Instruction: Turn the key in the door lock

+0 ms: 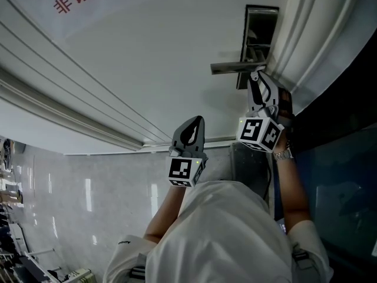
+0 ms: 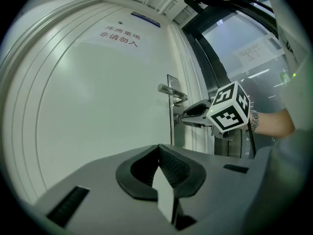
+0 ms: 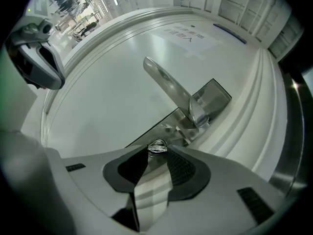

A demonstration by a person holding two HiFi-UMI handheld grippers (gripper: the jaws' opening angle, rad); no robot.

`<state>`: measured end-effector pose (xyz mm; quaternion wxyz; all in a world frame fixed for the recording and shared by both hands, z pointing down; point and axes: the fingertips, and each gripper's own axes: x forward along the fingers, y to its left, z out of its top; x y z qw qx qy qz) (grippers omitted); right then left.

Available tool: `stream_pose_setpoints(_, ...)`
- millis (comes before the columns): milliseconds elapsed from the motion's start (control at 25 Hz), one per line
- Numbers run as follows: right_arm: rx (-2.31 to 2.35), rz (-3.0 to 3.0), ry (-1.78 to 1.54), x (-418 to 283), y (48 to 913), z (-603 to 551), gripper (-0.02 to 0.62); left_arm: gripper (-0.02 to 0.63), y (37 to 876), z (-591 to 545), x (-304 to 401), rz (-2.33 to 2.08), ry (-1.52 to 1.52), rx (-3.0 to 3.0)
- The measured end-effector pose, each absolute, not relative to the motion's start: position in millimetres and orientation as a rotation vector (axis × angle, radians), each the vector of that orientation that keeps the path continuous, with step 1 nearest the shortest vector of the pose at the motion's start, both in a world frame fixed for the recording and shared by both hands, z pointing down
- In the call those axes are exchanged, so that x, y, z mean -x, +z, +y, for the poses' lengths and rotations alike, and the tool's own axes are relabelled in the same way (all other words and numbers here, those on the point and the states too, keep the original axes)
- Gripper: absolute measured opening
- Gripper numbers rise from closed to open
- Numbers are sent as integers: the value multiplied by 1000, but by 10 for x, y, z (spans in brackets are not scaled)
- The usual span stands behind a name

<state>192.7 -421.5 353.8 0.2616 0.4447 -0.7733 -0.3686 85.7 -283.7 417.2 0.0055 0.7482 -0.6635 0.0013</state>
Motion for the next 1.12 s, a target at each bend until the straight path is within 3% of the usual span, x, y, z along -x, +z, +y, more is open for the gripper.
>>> stream_pose_setpoints(480,-1433,-2420,-585,-1940,3494,-4229,118,9,4192,-2831,-798,-2085,23,-2335)
stream_pose_setpoints(1120,-1586,-2863,401,-2031,3477,-4287,118,9,4215,-2795,-633,-2117,40,-2309)
